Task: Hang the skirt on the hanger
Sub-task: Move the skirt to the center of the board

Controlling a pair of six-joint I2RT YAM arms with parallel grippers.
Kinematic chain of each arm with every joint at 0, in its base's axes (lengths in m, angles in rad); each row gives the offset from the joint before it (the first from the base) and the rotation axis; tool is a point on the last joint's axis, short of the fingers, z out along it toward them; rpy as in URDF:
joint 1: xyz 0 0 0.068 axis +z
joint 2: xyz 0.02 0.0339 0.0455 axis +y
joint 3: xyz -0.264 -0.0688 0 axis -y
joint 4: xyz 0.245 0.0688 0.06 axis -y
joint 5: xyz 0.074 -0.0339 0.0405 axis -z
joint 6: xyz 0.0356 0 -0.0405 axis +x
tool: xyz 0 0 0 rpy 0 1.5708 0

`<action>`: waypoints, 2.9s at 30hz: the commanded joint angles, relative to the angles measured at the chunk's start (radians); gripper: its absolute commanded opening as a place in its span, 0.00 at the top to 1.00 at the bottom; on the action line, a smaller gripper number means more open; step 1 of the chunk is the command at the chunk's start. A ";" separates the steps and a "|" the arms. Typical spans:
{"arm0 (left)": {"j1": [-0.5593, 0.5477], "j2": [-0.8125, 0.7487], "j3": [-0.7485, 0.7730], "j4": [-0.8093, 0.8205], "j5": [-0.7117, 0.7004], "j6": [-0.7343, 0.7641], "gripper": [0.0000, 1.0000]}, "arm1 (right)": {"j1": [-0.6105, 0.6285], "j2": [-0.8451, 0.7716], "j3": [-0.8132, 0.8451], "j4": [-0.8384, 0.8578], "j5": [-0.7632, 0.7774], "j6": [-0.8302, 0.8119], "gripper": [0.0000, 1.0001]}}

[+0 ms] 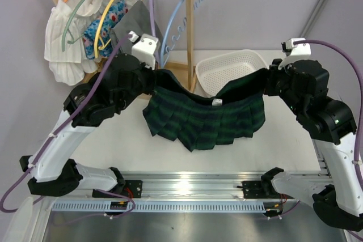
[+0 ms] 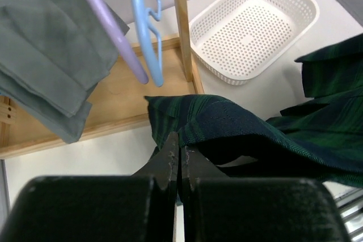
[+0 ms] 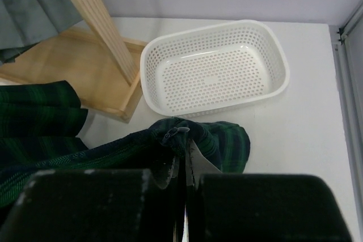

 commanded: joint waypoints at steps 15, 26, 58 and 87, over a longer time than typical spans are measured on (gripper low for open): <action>-0.013 0.339 0.394 0.164 0.289 0.132 1.00 | -0.211 -0.022 -0.049 0.347 -0.410 -0.124 1.00; -0.060 0.445 0.488 0.296 0.376 0.148 1.00 | -0.211 0.000 -0.018 0.427 -0.483 -0.131 1.00; -0.144 0.654 0.560 0.437 0.204 0.000 1.00 | -0.177 -0.016 -0.182 0.420 -0.411 -0.001 1.00; -0.253 0.561 -0.181 1.062 0.398 -0.464 1.00 | -0.177 -0.120 -0.176 -0.027 -0.173 -0.038 1.00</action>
